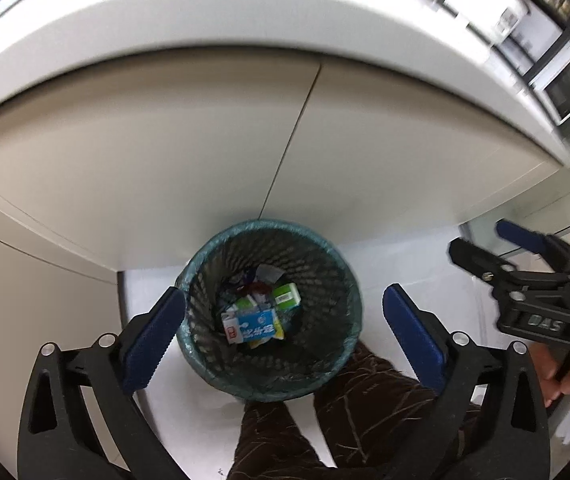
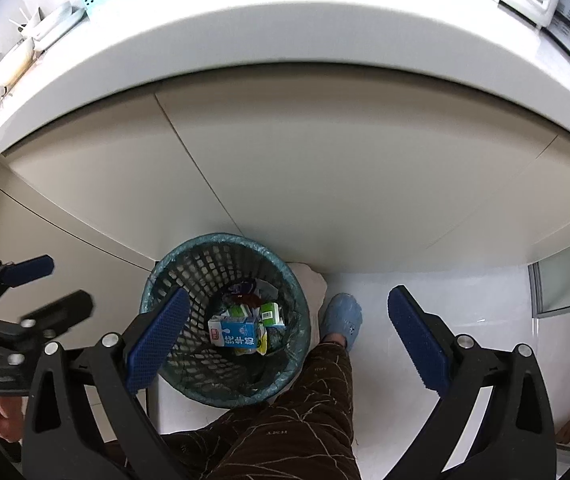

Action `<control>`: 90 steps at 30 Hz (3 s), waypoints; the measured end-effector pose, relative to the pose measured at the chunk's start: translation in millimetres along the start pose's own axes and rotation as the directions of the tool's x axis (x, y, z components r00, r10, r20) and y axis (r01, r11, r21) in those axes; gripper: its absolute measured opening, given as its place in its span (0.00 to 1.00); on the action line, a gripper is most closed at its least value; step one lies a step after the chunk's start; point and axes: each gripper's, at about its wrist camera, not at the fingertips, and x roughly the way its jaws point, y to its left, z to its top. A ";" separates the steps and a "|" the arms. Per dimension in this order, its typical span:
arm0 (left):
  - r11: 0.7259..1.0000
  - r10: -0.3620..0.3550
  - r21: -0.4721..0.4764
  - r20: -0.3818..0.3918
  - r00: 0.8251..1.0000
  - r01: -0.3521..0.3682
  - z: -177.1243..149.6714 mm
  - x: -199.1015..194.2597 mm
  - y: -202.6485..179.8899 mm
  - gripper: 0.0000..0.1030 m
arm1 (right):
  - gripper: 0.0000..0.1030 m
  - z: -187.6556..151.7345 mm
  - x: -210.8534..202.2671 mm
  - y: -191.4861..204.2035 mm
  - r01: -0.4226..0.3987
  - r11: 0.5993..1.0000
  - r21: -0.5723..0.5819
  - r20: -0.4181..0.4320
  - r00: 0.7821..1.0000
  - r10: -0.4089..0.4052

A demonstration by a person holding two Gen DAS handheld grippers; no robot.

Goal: Collect trash
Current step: 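Move both open grippers back over the counter toward the bubble wrap and tissue, then grasp the bubble wrap with the left gripper while the right gripper grasps the white tissue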

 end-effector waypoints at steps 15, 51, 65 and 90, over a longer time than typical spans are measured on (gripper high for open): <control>0.998 0.059 -0.027 0.107 0.992 -0.056 29.6 -97.7 0.2 0.94 | 0.93 43.1 -94.1 29.8 -0.015 0.997 -0.073 0.129 0.991 0.024; 0.990 0.124 -0.095 0.186 0.975 -0.108 204.0 -155.4 39.2 0.94 | 0.93 231.5 -125.1 46.0 -0.041 0.996 -0.086 0.232 0.971 0.060; 0.984 0.161 -0.112 0.180 0.971 -0.142 310.1 -123.1 68.1 0.94 | 0.93 328.7 -85.2 55.3 -0.048 0.994 -0.100 0.209 0.976 0.068; 0.951 0.276 -0.156 0.035 0.960 -0.268 425.7 1.9 133.0 0.94 | 0.87 409.6 30.4 51.7 -0.060 0.995 -0.079 0.059 0.996 0.064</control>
